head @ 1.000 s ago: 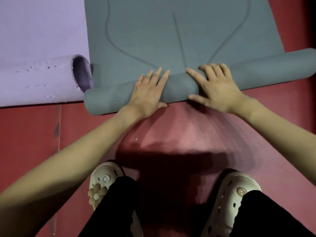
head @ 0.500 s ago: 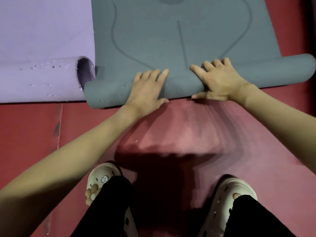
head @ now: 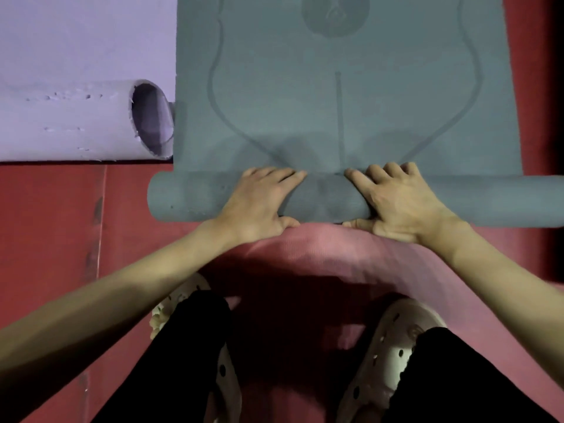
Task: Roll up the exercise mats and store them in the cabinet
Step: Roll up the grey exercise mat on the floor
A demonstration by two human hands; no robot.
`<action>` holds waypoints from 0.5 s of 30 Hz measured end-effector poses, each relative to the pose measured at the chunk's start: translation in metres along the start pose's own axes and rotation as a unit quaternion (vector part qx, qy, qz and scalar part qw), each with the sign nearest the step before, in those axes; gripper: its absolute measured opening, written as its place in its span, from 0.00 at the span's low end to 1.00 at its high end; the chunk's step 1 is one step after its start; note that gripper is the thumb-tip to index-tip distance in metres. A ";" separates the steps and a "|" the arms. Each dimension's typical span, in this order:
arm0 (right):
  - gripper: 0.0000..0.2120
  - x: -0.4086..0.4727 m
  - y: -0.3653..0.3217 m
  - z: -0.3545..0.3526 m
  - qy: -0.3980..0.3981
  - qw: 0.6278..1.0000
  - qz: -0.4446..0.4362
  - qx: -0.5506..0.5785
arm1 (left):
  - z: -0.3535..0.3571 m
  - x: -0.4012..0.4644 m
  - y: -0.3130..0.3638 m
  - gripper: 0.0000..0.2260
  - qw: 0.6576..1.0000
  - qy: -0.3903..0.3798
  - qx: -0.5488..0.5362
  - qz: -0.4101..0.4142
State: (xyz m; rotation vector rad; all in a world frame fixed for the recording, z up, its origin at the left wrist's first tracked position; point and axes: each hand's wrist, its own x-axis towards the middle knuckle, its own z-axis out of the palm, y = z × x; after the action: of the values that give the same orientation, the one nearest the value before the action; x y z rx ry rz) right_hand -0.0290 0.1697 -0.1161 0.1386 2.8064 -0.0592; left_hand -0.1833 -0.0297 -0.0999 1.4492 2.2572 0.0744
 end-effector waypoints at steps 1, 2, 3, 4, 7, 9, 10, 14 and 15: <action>0.46 -0.002 -0.002 0.000 -0.008 1.000 0.004 0.012 | 0.000 -0.001 -0.001 0.41 1.000 -0.012 0.003 0.005; 0.45 -0.001 -0.002 -0.001 -0.018 1.000 0.007 0.022 | -0.001 -0.001 -0.001 0.41 1.000 -0.017 0.005 0.007; 0.45 0.001 -0.001 -0.004 -0.031 0.999 0.009 0.031 | -0.002 0.000 -0.001 0.42 1.000 -0.015 0.008 0.009; 0.43 0.005 0.002 -0.008 -0.047 0.998 0.008 0.043 | -0.003 0.000 0.000 0.42 1.000 -0.007 0.014 0.013; 0.39 0.021 0.012 -0.017 -0.104 0.988 0.003 0.117 | -0.003 0.001 0.004 0.42 0.998 0.015 0.060 0.032; 0.39 0.028 0.017 -0.021 -0.134 0.980 0.003 0.151 | -0.004 0.004 0.007 0.42 0.997 0.007 0.075 0.029; 0.39 0.030 0.019 -0.021 -0.140 0.978 0.003 0.155 | -0.006 0.007 0.007 0.42 0.997 0.004 0.071 0.028; 0.41 0.026 0.020 -0.021 -0.111 0.980 0.006 0.163 | -0.012 0.022 0.004 0.40 0.998 -0.020 0.043 0.035; 0.42 0.025 0.021 -0.021 -0.097 0.982 0.008 0.165 | -0.014 0.025 0.002 0.40 0.998 -0.033 0.035 0.036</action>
State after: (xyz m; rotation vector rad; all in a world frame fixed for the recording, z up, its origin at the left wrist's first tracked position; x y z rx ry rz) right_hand -0.0572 0.1938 -0.1047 0.2213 2.5786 -0.5065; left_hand -0.1962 -0.0041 -0.0959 1.5456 2.1756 -0.0298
